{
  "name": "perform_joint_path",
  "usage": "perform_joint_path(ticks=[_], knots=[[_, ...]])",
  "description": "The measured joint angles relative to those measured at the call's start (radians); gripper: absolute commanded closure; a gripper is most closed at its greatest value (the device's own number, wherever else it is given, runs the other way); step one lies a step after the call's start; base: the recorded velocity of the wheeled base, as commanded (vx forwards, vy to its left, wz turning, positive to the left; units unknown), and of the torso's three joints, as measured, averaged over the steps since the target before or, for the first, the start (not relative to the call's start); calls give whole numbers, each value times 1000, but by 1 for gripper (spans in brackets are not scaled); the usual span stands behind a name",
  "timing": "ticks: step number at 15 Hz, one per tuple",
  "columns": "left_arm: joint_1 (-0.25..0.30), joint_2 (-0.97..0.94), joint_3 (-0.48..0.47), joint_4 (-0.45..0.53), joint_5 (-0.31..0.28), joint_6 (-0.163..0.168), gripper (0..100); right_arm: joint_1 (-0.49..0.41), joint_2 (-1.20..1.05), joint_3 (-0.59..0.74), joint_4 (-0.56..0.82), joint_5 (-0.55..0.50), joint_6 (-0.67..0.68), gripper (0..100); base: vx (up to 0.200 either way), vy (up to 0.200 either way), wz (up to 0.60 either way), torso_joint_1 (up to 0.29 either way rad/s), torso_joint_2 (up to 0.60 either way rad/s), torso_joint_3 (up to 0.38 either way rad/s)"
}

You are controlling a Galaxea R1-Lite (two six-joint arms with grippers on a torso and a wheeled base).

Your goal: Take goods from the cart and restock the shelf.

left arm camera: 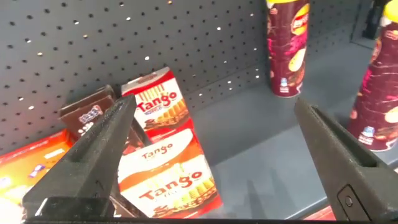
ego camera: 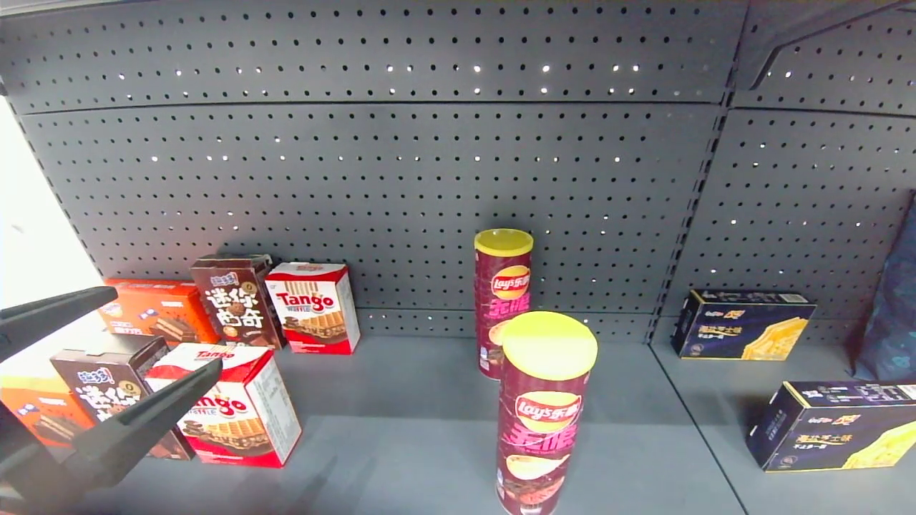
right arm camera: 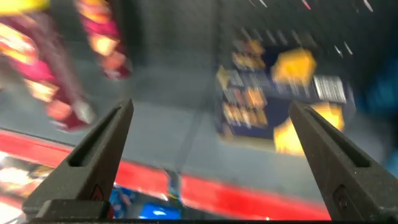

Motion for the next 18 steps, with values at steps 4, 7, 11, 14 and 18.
perform_joint_path(ticks=[4,7,11,14,18], knots=[[0,-8,2,1,6,1,0,172,367,-126,-106,8,-47,0,0,0,0,0,0,0],[0,-8,-5,0,5,1,0,342,634,-151,-193,-27,-55,0,0,0,0,0,0,0],[-1,-7,-10,-2,5,1,0,480,876,-180,-232,-67,-44,0,0,0,0,0,0,0],[-1,-5,-14,-2,3,1,0,499,969,-210,-237,-92,-39,0,0,0,0,0,0,0],[-2,-3,-8,-2,3,-1,0,496,1034,-238,-236,-96,-33,0,0,0,0,0,0,0]])
